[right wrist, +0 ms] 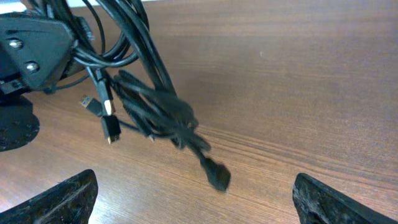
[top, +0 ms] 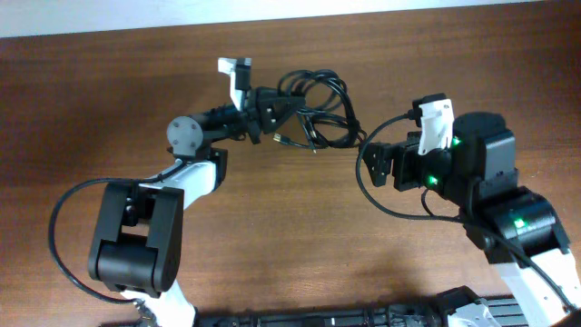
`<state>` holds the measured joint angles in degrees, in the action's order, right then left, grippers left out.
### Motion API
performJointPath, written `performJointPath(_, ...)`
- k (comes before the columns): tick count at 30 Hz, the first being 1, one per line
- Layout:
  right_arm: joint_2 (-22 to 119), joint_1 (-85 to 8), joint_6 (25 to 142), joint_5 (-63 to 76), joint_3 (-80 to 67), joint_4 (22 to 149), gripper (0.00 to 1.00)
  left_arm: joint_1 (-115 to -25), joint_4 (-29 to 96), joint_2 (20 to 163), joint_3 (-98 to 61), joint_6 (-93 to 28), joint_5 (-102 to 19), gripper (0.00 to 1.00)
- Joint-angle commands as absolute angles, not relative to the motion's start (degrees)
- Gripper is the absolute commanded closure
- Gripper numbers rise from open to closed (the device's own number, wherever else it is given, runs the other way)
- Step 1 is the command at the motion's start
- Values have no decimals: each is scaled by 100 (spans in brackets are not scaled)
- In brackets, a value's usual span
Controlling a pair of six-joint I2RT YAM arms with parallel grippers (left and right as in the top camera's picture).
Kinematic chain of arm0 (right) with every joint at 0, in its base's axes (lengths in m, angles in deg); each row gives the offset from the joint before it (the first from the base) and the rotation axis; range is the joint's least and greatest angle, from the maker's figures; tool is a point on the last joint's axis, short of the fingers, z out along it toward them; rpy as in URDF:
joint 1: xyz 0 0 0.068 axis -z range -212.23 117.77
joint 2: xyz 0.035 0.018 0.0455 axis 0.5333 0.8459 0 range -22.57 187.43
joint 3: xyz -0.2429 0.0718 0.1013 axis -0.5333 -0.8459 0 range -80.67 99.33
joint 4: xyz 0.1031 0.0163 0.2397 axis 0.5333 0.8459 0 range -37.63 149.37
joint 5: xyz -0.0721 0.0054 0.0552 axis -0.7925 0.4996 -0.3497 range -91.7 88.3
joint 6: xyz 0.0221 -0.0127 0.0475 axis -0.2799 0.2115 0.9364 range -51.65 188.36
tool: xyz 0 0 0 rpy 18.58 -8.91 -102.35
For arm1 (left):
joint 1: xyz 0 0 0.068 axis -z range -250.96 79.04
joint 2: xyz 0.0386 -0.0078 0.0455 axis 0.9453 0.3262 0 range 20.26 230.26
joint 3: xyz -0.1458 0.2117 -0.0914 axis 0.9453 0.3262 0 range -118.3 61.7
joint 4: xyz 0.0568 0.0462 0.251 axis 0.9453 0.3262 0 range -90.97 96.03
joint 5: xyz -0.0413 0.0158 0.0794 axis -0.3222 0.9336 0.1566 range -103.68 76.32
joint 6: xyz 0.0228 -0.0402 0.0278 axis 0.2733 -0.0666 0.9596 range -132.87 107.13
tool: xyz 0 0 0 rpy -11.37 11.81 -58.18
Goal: Untangle cables
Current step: 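Lift the bundle with both grippers and pull the loops apart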
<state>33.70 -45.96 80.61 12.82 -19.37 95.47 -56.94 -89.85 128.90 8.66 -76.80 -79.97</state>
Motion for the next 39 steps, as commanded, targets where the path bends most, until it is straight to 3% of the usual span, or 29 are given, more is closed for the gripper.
performJointPath(1, 3541, -4570, 8131, 1315, -1862, 9551, 1, -5600, -8331, 12726, 833, -7334, -7918, 100)
performJointPath(9, 3637, -4568, 8078, 1302, -1862, 9584, 1, -5598, -3256, 12726, 833, -5168, -5568, 100)
performJointPath(15, 3637, -4570, 8080, 1289, -1862, 9514, 1, -5554, -2144, 12331, 763, -4694, -5278, 100)
performJointPath(21, 3637, -4570, 8085, 1291, -1862, 9505, 1, -4977, 776, 10539, -336, -3081, -3549, 100)
performJointPath(32, 3635, -4570, 8063, 1427, -1862, 9507, 1, -4710, 1310, 8958, -767, -2301, -4583, 100)
performJointPath(39, 3630, -4570, 8056, 1433, -1862, 9501, 1, -4710, 1238, 8838, -767, -2307, -5046, 100)
